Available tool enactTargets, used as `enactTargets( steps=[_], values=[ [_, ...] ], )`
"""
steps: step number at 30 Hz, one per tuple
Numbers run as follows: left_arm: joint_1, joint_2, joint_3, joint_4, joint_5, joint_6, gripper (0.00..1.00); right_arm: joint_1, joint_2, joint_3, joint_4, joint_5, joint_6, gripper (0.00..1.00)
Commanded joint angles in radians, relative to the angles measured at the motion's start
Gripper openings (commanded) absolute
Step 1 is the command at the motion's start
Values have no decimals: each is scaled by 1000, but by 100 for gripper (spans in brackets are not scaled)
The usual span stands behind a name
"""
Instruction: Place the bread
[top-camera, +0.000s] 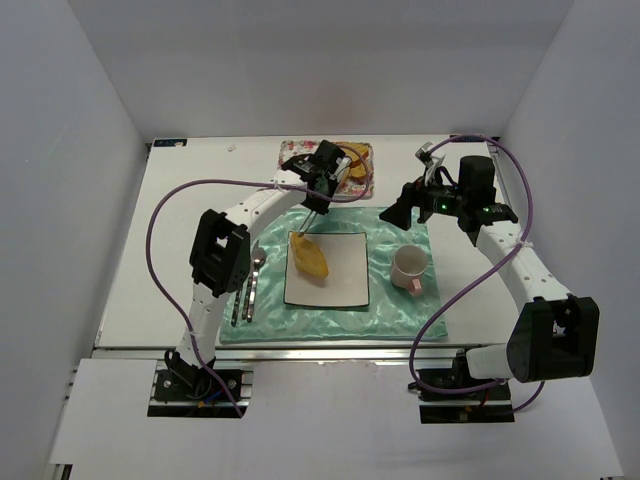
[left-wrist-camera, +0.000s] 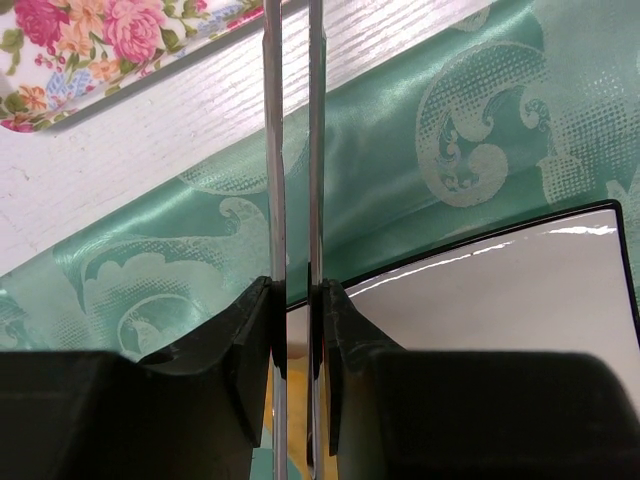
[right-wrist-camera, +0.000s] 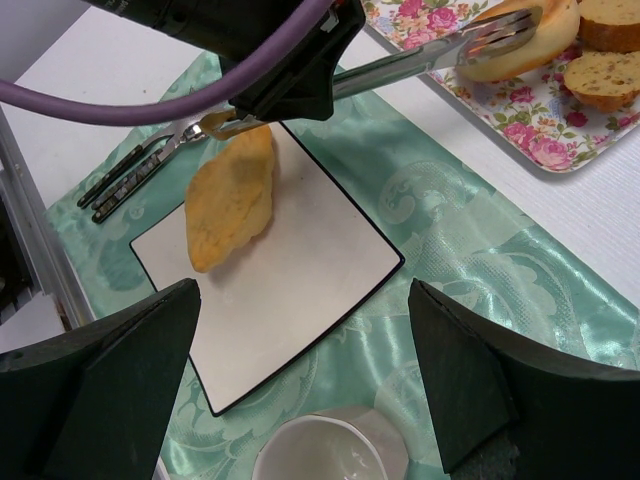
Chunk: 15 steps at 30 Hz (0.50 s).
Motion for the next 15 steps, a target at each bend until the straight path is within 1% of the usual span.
enactTargets(
  steps=[1,2,5,15],
  values=[
    [-5,-29,75,-1,-25,-12,18,-6,-15,-12,36,-19,7,89],
    [-5,-32,86,-1,-26,-16,16,-4,-15,-13,34,-19,7,89],
    [-3,-50,117,1,-28,-25,13,-4,-17,-15,34,-17,7,89],
    [5,-92,152,-1,-8,-45,10,-7,-20,-16,36,-16,7,89]
  ],
)
